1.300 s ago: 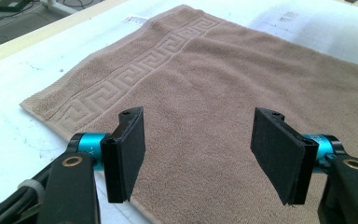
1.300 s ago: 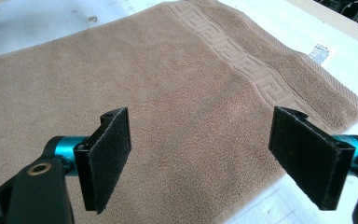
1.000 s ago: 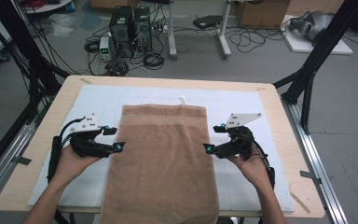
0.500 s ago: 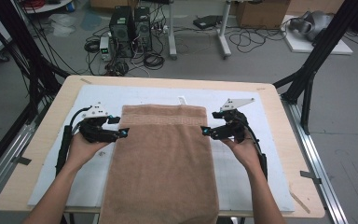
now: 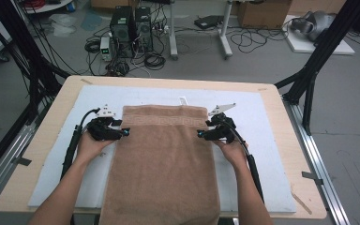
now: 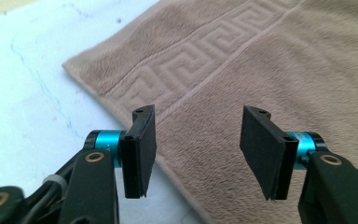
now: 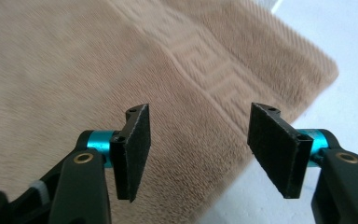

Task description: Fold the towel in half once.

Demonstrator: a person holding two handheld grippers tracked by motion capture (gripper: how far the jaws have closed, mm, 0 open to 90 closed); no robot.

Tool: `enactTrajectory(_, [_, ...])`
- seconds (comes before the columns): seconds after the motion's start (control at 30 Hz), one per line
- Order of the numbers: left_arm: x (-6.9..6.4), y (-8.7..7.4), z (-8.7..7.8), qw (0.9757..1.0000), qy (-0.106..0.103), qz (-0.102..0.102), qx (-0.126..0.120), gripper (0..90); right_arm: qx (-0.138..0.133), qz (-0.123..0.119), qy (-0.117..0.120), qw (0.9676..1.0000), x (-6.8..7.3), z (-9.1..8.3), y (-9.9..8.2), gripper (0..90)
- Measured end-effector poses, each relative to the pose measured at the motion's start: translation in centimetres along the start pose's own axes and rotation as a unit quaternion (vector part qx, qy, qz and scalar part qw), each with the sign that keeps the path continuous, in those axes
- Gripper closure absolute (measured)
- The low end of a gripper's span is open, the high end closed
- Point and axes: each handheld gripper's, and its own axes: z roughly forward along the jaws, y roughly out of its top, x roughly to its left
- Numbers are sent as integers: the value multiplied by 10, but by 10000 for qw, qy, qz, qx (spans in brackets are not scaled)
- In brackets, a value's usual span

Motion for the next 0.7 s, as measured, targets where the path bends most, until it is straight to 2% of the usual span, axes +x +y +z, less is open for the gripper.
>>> enactTrajectory(0.07, [1, -2, 3, 10000, 20, -9, 91, 480, 76, 49, 29, 10000, -1, 4, -2, 432])
enactTrajectory(0.2, [0, -5, 12, 9995, 39, -1, 308, 492, 202, 186, -90, 9996, -5, 11, -8, 465])
enactTrajectory(0.3, [0, -5, 12, 9995, 112, -102, 293, 516, 115, 317, -159, 9993, -6, 12, -12, 519])
enactTrajectory(0.43, [-6, -3, 12, 9991, 183, 3, 373, 613, 72, 245, -305, 9992, -3, 12, -13, 597])
enactTrajectory(0.47, [-6, -2, 11, 9992, 101, 17, 386, 658, 89, 289, -303, 9991, -2, 12, -13, 637])
enactTrajectory(0.5, [-8, -2, 12, 9992, 133, 16, 389, 693, 83, 302, -293, 9991, -3, 11, -13, 703])
enactTrajectory(0.53, [-8, -2, 11, 9991, 130, 12, 397, 706, 88, 388, -136, 9991, -3, 11, -14, 741])
enactTrajectory(0.6, [-9, -2, 11, 9992, 95, 5, 394, 749, 89, 482, -142, 9987, -3, 11, -14, 769])
enactTrajectory(0.63, [-9, -2, 11, 9992, 69, 7, 391, 776, 88, 530, -88, 9985, -3, 11, -14, 811])
enactTrajectory(0.7, [-9, -1, 11, 9992, 45, 49, 406, 830, 85, 603, 5, 9981, -3, 11, -14, 832])
